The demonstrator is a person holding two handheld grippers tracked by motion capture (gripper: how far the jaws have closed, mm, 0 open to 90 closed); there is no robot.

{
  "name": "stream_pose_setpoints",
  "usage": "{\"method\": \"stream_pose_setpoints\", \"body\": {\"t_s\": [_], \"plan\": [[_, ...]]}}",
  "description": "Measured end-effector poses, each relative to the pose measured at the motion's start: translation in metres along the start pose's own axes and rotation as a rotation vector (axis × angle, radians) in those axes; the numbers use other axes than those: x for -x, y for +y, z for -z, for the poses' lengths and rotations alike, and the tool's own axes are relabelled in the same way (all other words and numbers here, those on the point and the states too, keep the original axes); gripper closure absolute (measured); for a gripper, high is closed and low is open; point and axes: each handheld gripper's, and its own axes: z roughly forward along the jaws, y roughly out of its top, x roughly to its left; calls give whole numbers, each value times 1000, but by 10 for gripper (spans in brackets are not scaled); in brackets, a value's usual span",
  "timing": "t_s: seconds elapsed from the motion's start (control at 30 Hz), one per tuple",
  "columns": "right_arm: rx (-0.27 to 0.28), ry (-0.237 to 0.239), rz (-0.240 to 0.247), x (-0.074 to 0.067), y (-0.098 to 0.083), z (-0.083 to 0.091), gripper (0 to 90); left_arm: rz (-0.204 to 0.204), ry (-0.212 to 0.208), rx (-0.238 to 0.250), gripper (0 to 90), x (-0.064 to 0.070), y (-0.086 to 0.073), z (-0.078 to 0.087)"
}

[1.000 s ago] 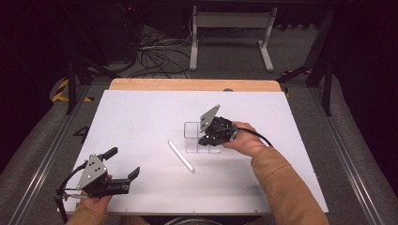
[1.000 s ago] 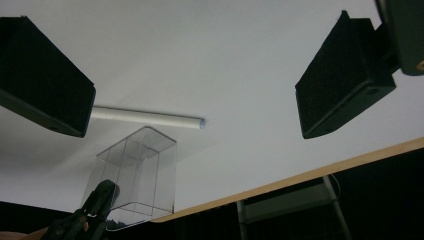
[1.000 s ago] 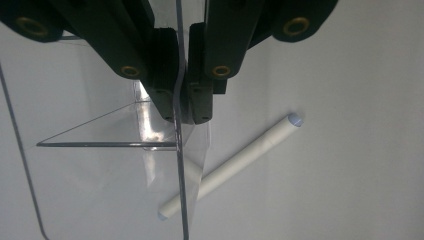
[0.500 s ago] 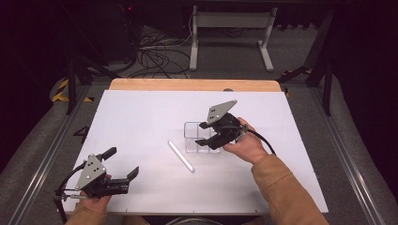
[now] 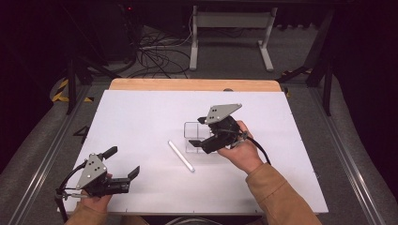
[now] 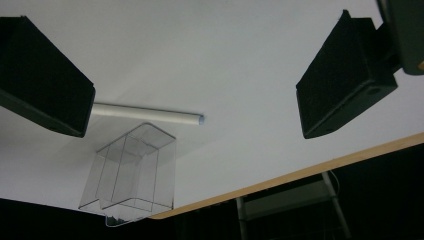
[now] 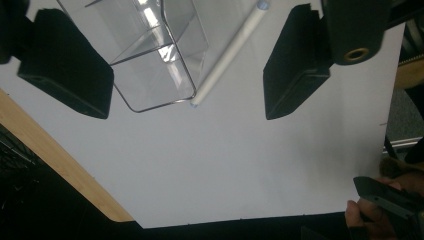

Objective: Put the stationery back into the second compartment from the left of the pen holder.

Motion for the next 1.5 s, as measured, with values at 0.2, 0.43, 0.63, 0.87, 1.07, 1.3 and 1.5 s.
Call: {"method": "stream_pose_setpoints", "body": {"t_s": [0.2, 0.43, 0.63, 0.87, 1.07, 1.3, 1.5], "plan": [[23, -2, -8, -10, 5, -4, 120, 6, 9, 10, 31, -2, 0, 2], [44, 5, -20, -15, 9, -9, 30, 1, 10, 6, 31, -1, 0, 3], [28, -12, 6, -27, 11, -19, 35, 0, 8, 4, 31, -1, 0, 3], [-29, 23, -15, -38, 16, -29, 62, 2, 10, 11, 31, -1, 0, 4], [-19, -9, 2, -44, 17, -33, 57, -2, 8, 9, 31, -1, 0, 3], [-45, -50, -31, -50, 14, -42, 128, -2, 10, 10, 31, -1, 0, 4], [-116, -74, -61, -57, 12, -56, 314, -3, 10, 12, 31, -1, 0, 4]]}}
